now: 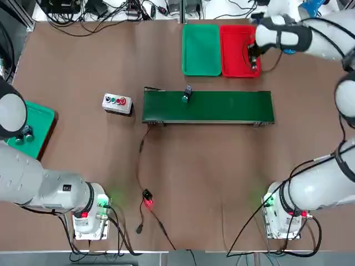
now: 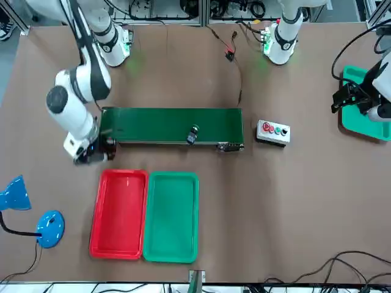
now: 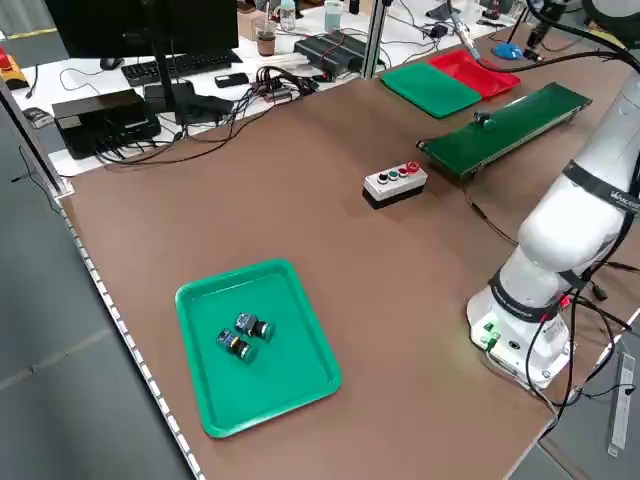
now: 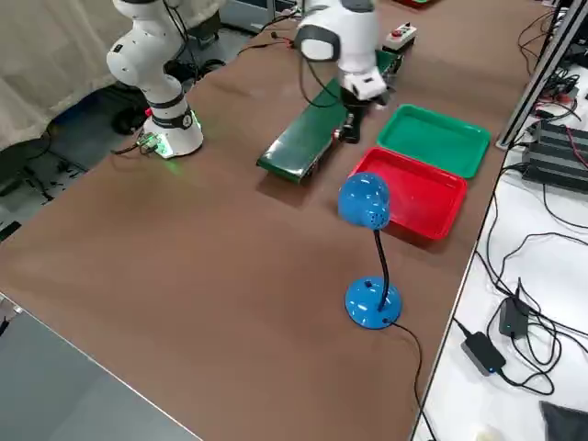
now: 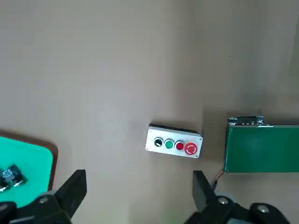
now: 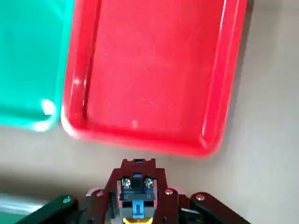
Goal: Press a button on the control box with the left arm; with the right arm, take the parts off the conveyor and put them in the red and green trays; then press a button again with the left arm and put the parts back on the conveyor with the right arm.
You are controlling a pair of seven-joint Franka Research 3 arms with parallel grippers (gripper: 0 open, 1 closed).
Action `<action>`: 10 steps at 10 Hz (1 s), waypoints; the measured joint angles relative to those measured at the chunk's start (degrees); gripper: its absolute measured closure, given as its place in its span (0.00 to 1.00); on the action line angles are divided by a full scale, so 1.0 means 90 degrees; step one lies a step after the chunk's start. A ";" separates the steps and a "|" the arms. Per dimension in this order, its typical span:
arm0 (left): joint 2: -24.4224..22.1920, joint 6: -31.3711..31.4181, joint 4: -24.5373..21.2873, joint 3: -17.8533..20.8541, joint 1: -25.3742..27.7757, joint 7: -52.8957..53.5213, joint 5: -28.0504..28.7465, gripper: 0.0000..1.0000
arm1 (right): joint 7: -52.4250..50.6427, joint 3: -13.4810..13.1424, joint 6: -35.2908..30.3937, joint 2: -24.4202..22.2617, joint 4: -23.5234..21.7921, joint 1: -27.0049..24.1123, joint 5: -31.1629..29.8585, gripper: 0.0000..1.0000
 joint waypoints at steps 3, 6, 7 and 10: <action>0.0004 0.0001 0.0003 -0.0004 -0.0004 0.0000 0.0000 0.00 | 0.0004 -0.0017 0.0030 0.1709 0.1577 -0.0125 0.0001 0.67; 0.0004 0.0002 0.0006 -0.0007 -0.0008 0.0000 0.0000 0.00 | -0.0016 -0.0024 0.0260 0.2505 0.2179 -0.0342 -0.0005 0.67; 0.0003 0.0002 0.0006 -0.0008 -0.0009 0.0000 0.0000 0.00 | -0.0016 -0.0015 0.0509 0.2633 0.2227 -0.0336 -0.0006 0.67; 0.0003 0.0002 0.0006 -0.0008 -0.0009 0.0000 0.0000 0.00 | -0.0016 -0.0005 0.0674 0.2805 0.2255 -0.0320 -0.0008 0.67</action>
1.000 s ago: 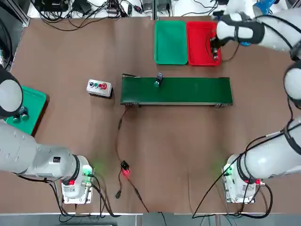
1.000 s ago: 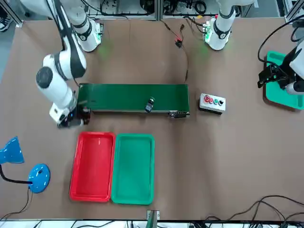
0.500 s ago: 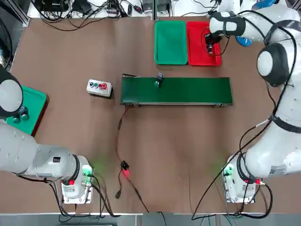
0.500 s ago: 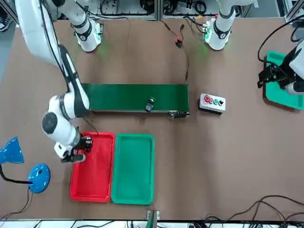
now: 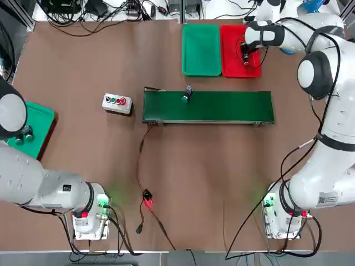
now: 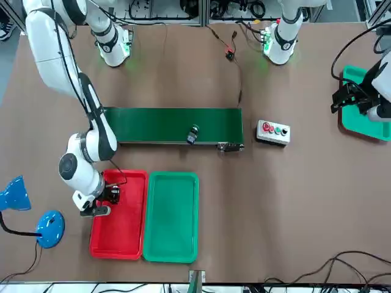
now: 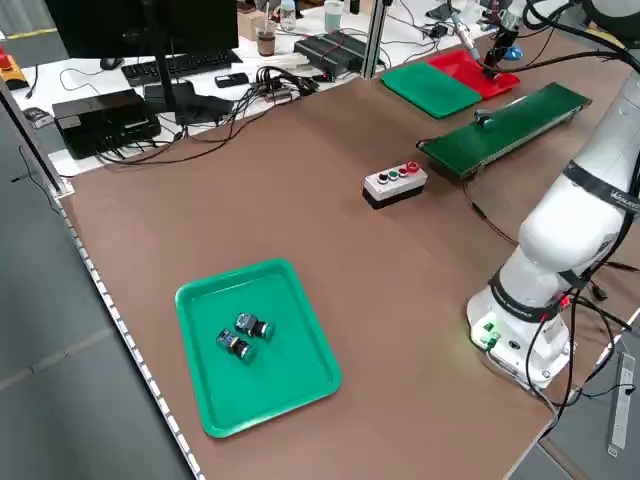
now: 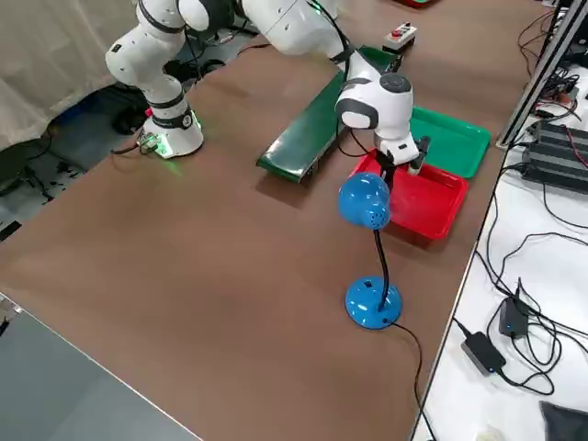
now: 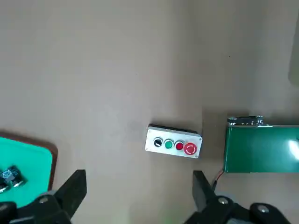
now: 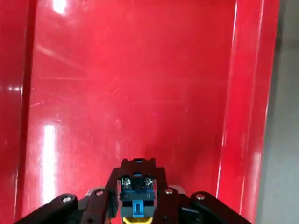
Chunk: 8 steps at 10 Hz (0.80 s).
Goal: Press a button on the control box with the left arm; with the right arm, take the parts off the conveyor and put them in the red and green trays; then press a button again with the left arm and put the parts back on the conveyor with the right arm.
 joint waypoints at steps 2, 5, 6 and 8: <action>0.0000 0.0000 0.0000 0.0000 -0.0001 0.0000 0.0000 0.00 | 0.0000 0.0002 0.0001 0.0050 0.0004 0.0020 -0.0001 0.67; 0.0000 0.0000 0.0000 -0.0003 -0.0002 0.0000 0.0000 0.00 | -0.0002 0.0002 0.0001 0.0076 0.0049 0.0035 -0.0023 0.53; 0.0000 0.0000 0.0000 -0.0003 -0.0002 0.0000 0.0000 0.00 | -0.0006 0.0002 0.0001 0.0077 0.0071 0.0036 -0.0107 0.37; 0.0000 0.0000 0.0000 -0.0003 -0.0002 0.0000 0.0000 0.00 | -0.0006 -0.0004 0.0012 0.0075 0.0244 0.0033 -0.0207 0.08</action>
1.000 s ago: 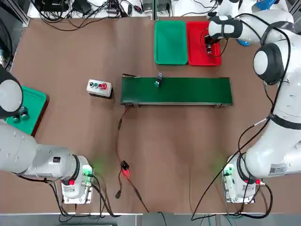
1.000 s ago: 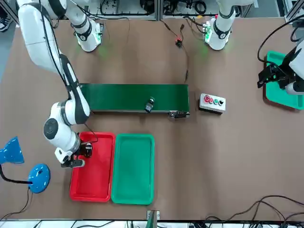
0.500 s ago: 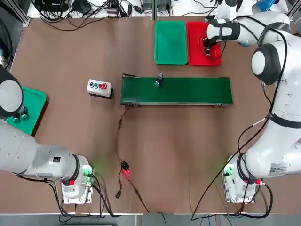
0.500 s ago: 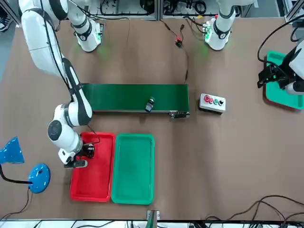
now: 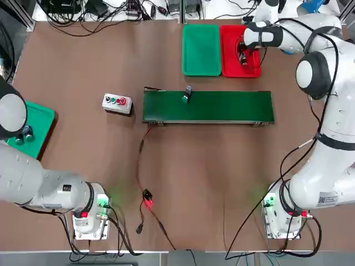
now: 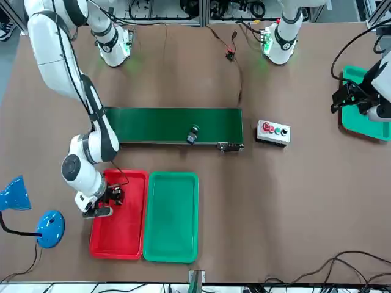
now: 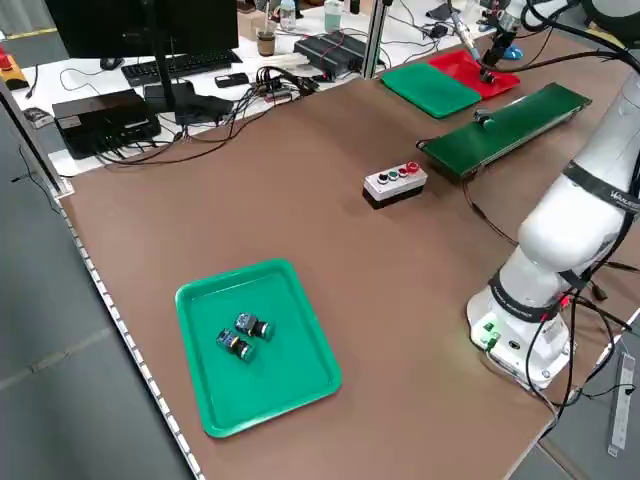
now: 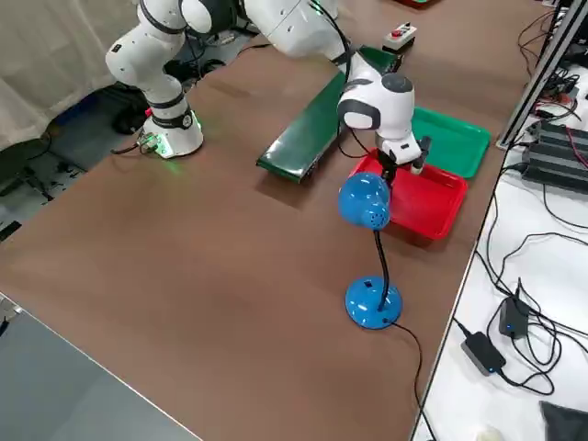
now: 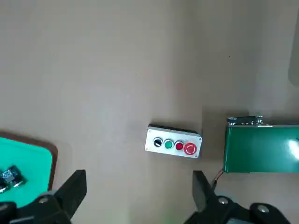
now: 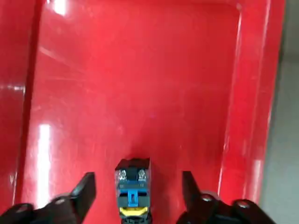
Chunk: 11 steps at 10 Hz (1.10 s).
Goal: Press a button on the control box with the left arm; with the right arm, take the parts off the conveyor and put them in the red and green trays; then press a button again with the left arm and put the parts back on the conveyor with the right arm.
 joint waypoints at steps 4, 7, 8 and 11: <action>0.0000 0.0000 0.0003 -0.0001 -0.0001 0.0000 0.0000 0.00 | 0.0103 0.0070 -0.1446 -0.0495 0.0385 0.0188 0.0005 0.00; 0.0000 0.0000 0.0006 -0.0002 0.0000 0.0000 0.0000 0.00 | 0.1815 0.0262 -0.3154 -0.1531 0.0408 0.1026 0.0056 0.00; 0.0001 0.0000 0.0008 -0.0002 0.0000 0.0000 0.0000 0.00 | 0.2266 0.0289 -0.3618 -0.1765 0.0398 0.1322 0.0146 0.00; 0.0001 0.0000 0.0010 -0.0005 -0.0002 0.0000 0.0000 0.00 | 0.3989 0.0318 -0.4019 -0.2250 0.0049 0.1880 0.0644 0.00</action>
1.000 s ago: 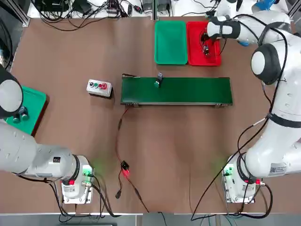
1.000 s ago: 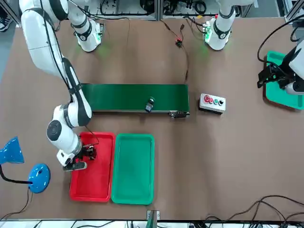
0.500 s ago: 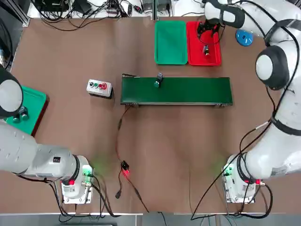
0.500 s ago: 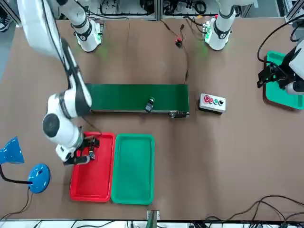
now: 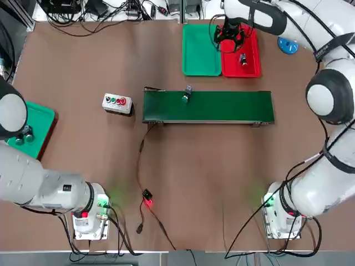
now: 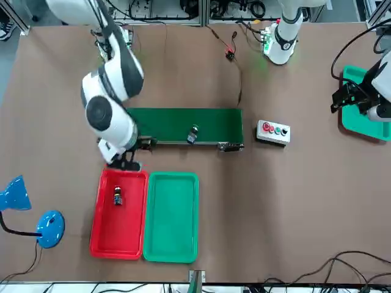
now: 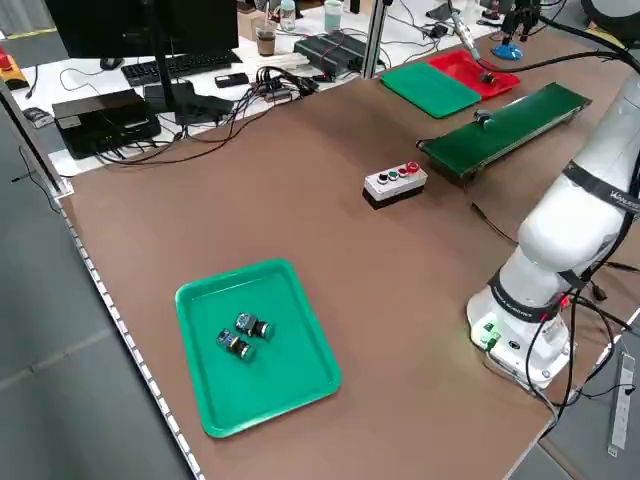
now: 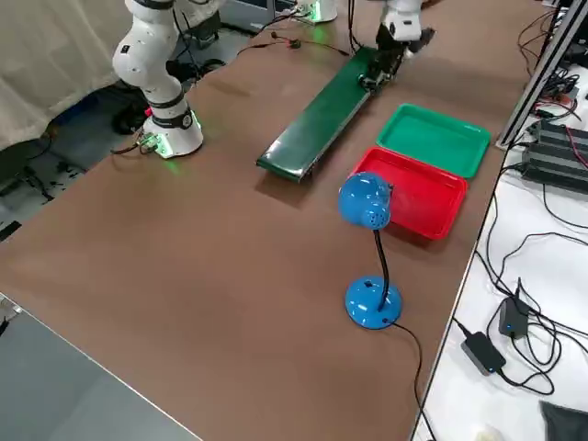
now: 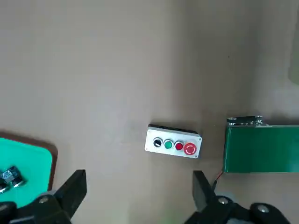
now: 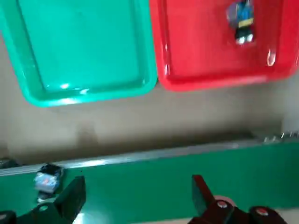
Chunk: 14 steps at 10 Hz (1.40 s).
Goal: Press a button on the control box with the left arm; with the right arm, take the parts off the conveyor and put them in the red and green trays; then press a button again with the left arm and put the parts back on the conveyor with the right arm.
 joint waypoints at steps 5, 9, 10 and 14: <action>0.0000 0.0000 0.0000 -0.0001 0.0000 0.0000 0.0000 0.00 | 0.2643 0.0024 0.2025 -0.0196 -0.1591 0.0995 0.0433 0.00; 0.0000 0.0000 0.0001 -0.0001 0.0000 0.0000 0.0000 0.00 | 0.4122 0.0025 0.3325 -0.0384 -0.2267 0.1866 0.0443 0.00; 0.0000 0.0000 0.0001 0.0000 0.0000 0.0000 0.0000 0.00 | 0.4351 0.0024 0.3501 -0.0386 -0.2267 0.1958 0.0443 0.00; 0.0001 0.0000 0.0001 -0.0001 -0.0001 0.0000 0.0000 0.00 | 0.4821 -0.0111 0.3776 0.0217 -0.1885 0.1999 0.0389 0.00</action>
